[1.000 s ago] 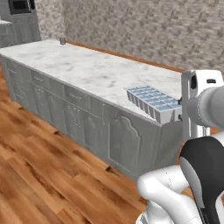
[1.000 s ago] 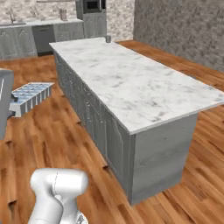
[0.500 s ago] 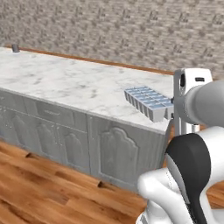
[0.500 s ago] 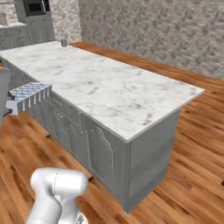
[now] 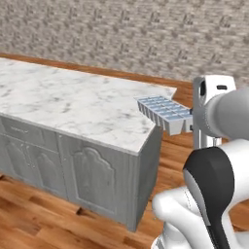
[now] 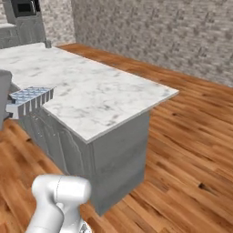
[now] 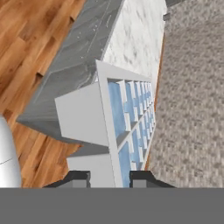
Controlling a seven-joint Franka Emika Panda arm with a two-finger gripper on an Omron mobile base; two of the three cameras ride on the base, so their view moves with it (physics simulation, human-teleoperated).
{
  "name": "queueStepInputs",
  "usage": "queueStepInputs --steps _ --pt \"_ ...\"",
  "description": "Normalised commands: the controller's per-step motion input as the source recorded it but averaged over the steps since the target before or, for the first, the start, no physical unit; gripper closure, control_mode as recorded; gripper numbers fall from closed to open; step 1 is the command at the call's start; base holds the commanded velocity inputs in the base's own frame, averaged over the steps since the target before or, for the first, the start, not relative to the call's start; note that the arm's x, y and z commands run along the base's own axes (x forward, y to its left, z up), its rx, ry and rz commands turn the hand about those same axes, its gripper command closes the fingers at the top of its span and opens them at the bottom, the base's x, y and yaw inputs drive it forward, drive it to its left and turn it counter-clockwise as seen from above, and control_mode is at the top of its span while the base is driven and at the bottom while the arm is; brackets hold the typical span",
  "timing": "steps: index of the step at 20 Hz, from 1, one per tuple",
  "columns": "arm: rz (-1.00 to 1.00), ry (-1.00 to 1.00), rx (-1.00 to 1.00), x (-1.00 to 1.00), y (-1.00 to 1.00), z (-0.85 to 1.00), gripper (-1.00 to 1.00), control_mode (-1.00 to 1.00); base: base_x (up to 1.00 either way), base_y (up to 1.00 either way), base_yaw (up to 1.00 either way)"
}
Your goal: Open the freezer door, pick up the ice cube tray from the freezer, and place it on the dining counter.
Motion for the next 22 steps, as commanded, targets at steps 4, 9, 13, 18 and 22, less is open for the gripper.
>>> queueStepInputs --steps 4,9,13,18,22 --pt "0.00 0.00 0.00 0.00 0.00 0.00 1.00 1.00 0.30 -1.00 0.11" --pt "0.00 0.00 0.00 0.00 0.00 0.00 1.00 1.00 0.24 -1.00 0.46" --pt "0.00 0.00 0.00 0.00 0.00 0.00 1.00 1.00 0.20 -0.97 0.58" --pt "0.00 0.00 0.00 0.00 0.00 0.00 1.00 1.00 0.16 -1.00 0.57" --pt "0.00 0.00 0.00 0.00 0.00 0.00 1.00 1.00 0.16 -1.00 0.52"
